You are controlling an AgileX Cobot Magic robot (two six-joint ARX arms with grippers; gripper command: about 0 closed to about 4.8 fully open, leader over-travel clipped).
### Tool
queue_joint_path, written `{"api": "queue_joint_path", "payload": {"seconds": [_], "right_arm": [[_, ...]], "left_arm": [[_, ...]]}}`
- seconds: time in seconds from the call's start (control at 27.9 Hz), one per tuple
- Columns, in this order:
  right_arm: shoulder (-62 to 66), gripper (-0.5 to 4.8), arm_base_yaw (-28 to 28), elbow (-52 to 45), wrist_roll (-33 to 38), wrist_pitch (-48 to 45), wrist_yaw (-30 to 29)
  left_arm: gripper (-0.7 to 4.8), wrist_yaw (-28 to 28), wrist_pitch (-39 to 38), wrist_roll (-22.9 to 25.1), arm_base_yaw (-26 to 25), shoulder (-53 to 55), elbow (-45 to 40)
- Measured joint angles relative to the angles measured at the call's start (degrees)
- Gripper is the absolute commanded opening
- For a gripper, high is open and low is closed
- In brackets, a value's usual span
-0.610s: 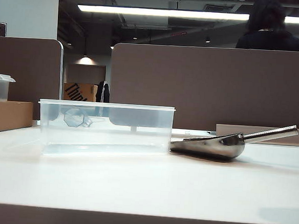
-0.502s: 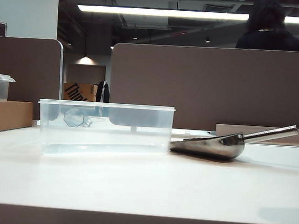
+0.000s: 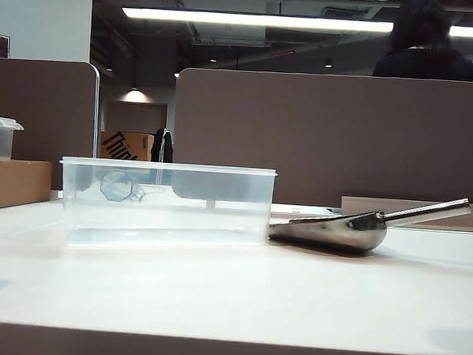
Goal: Pick up the metal ice scoop from the table and place it inside the transparent plastic box.
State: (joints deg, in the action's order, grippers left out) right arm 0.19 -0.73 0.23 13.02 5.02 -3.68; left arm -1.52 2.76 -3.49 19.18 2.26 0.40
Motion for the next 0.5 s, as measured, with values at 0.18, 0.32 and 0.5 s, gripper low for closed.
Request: {"api": "queue_joint_path", "payload": {"seconds": [0.18,0.32,0.5], "right_arm": [[0.02,0.22,0.00,0.00,5.88,-0.02,-1.81],[0.02,0.22,-0.02,0.00,16.52,-4.02,-8.87],[0.00,1.99,-0.04,3.30,28.35,-9.18,-5.68]], "left_arm": [[0.21,0.00,-0.11,0.00,11.69,5.33,0.00],[0.21,0.24,-0.04,0.00,18.01,6.88,0.00],[0.21,0.20,-0.02,0.00,18.27,7.21,0.00]]}}
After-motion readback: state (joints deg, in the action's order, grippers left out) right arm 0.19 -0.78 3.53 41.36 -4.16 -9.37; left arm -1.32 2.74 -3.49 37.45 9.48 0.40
